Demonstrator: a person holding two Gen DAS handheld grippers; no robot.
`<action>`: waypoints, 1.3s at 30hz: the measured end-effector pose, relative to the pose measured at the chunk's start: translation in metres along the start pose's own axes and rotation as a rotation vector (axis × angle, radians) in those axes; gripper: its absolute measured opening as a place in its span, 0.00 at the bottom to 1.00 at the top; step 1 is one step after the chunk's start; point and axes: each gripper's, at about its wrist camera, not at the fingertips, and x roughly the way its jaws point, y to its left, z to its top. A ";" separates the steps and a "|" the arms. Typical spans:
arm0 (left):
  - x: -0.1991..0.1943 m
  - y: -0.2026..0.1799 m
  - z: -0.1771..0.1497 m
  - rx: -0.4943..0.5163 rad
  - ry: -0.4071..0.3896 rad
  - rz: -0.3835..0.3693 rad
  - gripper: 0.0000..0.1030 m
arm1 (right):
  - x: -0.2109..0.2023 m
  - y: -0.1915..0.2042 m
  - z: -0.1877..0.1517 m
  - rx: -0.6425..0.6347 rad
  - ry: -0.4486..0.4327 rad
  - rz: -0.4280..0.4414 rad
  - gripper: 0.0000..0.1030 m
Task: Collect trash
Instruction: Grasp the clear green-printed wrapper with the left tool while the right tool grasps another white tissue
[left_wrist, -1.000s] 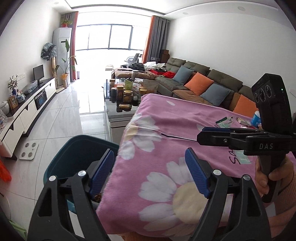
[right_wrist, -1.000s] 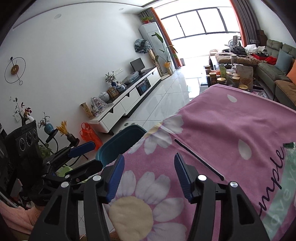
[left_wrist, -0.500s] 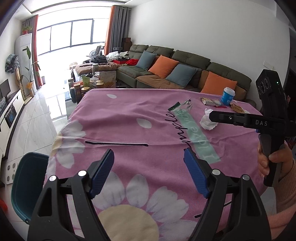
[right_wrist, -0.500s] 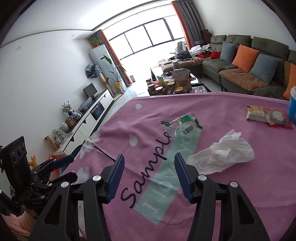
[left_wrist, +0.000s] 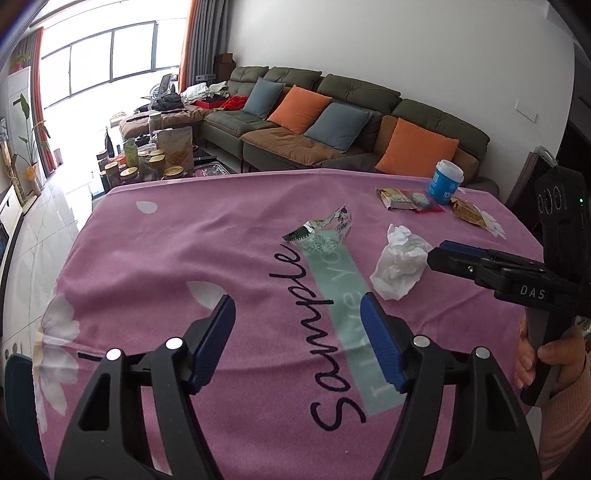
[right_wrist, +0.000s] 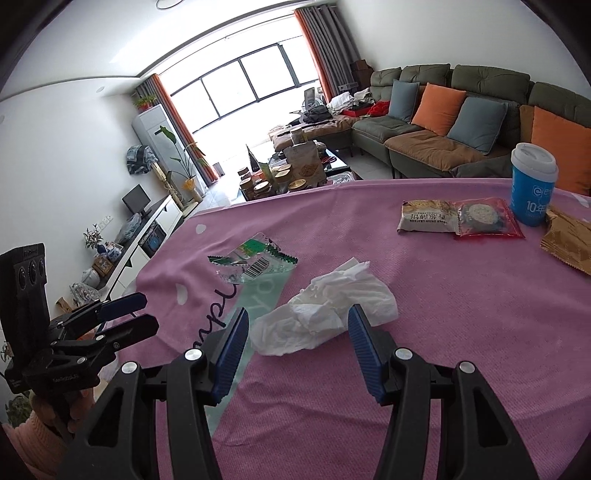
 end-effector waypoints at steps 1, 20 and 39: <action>0.007 0.000 0.005 -0.001 0.006 0.002 0.67 | 0.002 -0.002 0.000 0.005 0.006 -0.002 0.52; 0.098 -0.008 0.055 -0.007 0.119 -0.004 0.13 | 0.007 -0.018 0.003 0.026 0.020 0.003 0.52; 0.040 0.001 0.026 -0.007 0.037 0.028 0.11 | 0.023 -0.001 0.004 -0.054 0.070 -0.078 0.22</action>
